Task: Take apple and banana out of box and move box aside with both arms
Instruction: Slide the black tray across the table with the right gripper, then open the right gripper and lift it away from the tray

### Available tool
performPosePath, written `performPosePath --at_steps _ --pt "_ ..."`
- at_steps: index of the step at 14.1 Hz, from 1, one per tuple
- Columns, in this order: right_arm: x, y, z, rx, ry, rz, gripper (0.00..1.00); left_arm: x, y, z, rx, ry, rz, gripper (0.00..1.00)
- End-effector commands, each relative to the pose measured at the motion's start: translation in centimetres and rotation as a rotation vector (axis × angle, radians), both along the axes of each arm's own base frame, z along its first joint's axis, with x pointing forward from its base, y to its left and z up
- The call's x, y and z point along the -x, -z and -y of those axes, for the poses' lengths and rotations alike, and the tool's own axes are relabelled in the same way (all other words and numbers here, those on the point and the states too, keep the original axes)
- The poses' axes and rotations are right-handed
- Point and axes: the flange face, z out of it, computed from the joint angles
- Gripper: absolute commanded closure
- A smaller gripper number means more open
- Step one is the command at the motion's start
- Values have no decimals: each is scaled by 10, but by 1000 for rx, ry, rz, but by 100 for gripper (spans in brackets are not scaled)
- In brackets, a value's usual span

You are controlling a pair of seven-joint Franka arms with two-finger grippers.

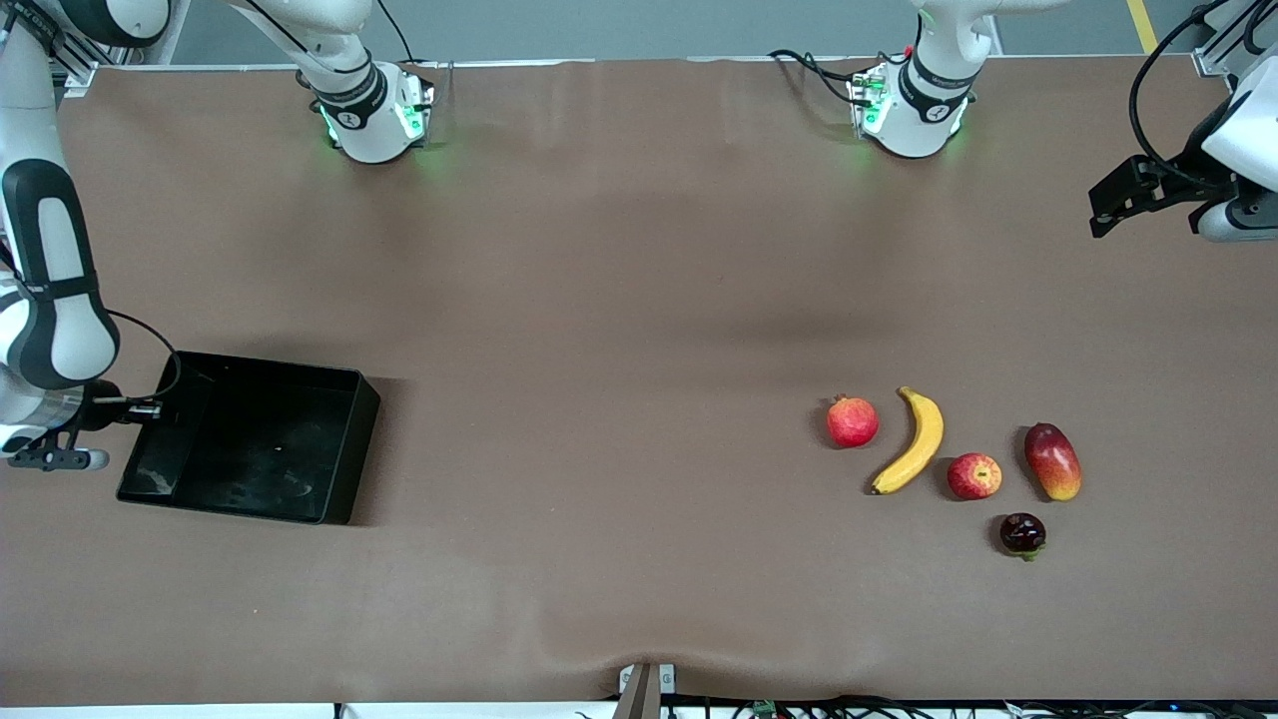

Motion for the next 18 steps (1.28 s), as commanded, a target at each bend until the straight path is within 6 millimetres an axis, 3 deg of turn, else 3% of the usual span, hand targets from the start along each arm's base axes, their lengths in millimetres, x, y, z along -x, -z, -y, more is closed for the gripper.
performPosePath --at_steps 1,5,8,13,15,18 --pt "-18 -69 -35 25 -67 87 0 0 -2 -2 16 12 -4 0" --pt "-25 -144 -112 23 -62 117 0 1 -4 -2 16 13 0 0" --pt "-15 -184 -148 9 -7 91 0 0 -8 -4 14 12 10 0" --pt "35 -252 -198 39 59 74 0 1 -15 -12 16 -3 22 0" --pt "50 -284 -213 50 103 38 0 4 -16 -12 17 -6 13 0" --pt "68 -316 -240 51 97 30 0 4 -21 -10 28 -5 17 0"
